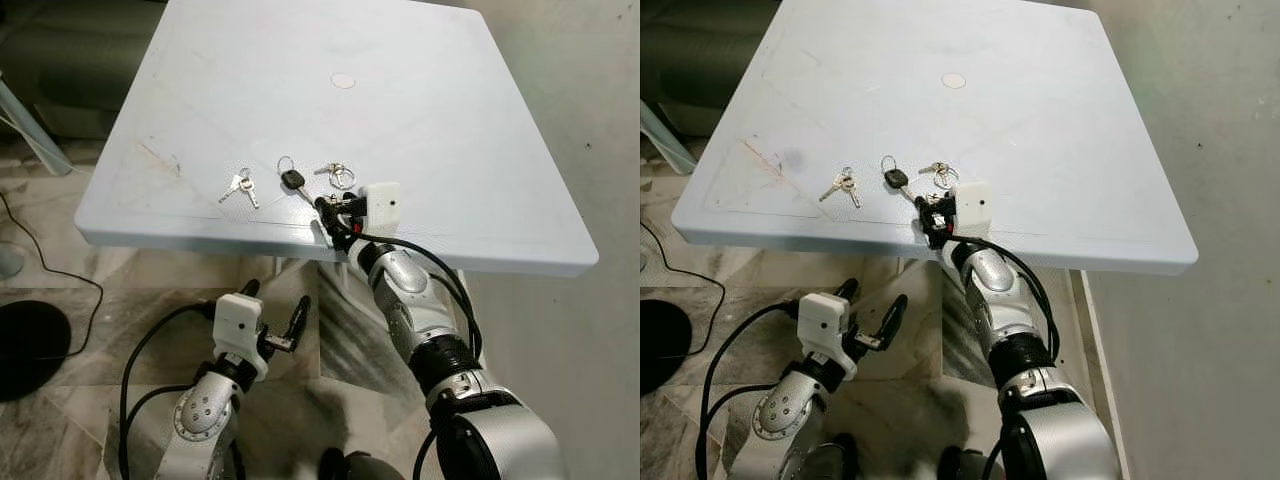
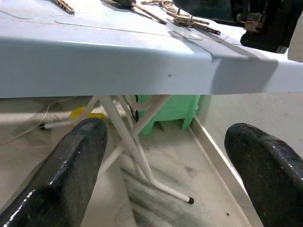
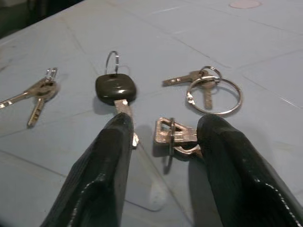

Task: Hang keys on a hook

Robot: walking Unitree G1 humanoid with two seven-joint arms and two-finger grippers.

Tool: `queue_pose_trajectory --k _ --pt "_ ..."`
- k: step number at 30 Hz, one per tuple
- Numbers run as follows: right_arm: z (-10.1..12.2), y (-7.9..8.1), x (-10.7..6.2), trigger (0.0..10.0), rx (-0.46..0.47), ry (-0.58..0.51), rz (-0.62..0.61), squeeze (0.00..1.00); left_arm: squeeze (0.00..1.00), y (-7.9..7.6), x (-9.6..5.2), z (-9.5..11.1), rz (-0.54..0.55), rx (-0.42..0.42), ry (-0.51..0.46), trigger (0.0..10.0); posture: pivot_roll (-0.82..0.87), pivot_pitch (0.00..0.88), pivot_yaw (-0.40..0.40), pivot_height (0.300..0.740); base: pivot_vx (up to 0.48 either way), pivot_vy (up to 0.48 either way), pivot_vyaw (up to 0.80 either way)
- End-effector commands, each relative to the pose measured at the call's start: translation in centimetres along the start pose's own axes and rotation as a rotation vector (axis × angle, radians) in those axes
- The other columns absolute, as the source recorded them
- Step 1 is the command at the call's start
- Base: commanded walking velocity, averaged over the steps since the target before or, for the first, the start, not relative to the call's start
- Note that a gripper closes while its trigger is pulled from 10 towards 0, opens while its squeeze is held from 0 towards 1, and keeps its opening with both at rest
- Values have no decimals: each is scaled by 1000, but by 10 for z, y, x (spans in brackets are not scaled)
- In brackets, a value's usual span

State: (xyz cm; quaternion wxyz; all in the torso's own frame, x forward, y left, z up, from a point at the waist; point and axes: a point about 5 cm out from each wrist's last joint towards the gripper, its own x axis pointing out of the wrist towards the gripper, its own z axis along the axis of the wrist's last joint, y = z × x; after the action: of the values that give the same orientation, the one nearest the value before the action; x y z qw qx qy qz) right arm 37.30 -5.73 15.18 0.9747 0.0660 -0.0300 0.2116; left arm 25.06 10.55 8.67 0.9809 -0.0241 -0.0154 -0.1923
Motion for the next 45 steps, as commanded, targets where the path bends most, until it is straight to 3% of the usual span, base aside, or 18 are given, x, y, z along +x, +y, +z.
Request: queue_pose_trajectory --k 1,6,7,12,13,14,16,17,20,21,22,23,30,34,35,37,38,45 --pt "-1 1 0 0 2 3 -4 0 0 -3 -2 -1 -13 -6 6 10000 144 240 -119 740 0 0 0" --pt "-2 4 1 1294 4 8 -4 0 0 -3 -2 -1 -12 -9 7 10000 146 243 -119 740 0 0 0" --pt "-2 5 2 3882 2 10 -5 0 0 -3 -2 0 -11 -9 7 10000 148 242 -119 740 0 0 0" --pt "-1 7 3 3059 8 9 -2 0 0 -2 -3 -1 -6 -8 8 10000 152 244 -120 740 0 0 0" --pt "-1 8 3 2235 6 9 -2 0 0 -2 -3 0 -4 -8 8 10000 156 243 -122 740 0 0 0" --pt "-1 8 4 2980 -1 8 -1 0 0 -1 -3 0 -3 -8 7 10000 156 243 -122 740 0 0 0" --pt "0 9 4 2980 -8 6 1 0 0 -1 -3 0 -2 -7 7 10000 156 243 -122 740 0 0 0" --pt "0 9 4 4471 -5 7 0 0 0 -1 -3 0 -1 -7 7 10000 157 241 -122 740 0 0 0" --pt "0 10 5 4784 -2 12 -4 0 0 -1 -3 0 0 -8 7 10000 159 240 -124 740 0 0 0" --pt "0 10 6 8784 -14 17 -7 0 0 -1 -3 0 1 -8 7 10000 160 241 -124 740 0 0 0" --pt "0 10 6 8784 -24 20 -10 0 0 -1 -2 0 2 -7 7 10000 160 241 -124 740 0 0 0" --pt "-1 9 6 9882 -30 23 -15 0 0 -1 -3 0 3 -8 8 10000 160 241 -124 740 0 0 0" --pt "-3 6 6 10000 -85 46 -62 0 0 -1 -3 -1 3 -9 9 10000 159 241 -124 740 0 0 0" --pt "-5 4 6 10000 -51 65 -81 24 0 -1 -3 -1 3 -10 10 10000 159 241 -124 740 0 0 0" --pt "-5 4 6 10000 -46 62 -80 1000 0 -1 -3 -1 2 -10 9 10000 159 241 -124 740 0 0 0" --pt "-4 3 7 10000 -68 66 -94 1000 0 -1 -3 -1 2 -11 10 10000 159 241 -124 740 0 0 0" --pt "-4 4 7 10000 -76 66 -98 0 0 -1 -3 -1 1 -11 10 10000 159 241 -124 740 0 0 0" --pt "-3 4 8 9725 -76 60 -100 0 0 -1 -3 -1 0 -10 10 10000 157 236 -121 740 0 0 0"
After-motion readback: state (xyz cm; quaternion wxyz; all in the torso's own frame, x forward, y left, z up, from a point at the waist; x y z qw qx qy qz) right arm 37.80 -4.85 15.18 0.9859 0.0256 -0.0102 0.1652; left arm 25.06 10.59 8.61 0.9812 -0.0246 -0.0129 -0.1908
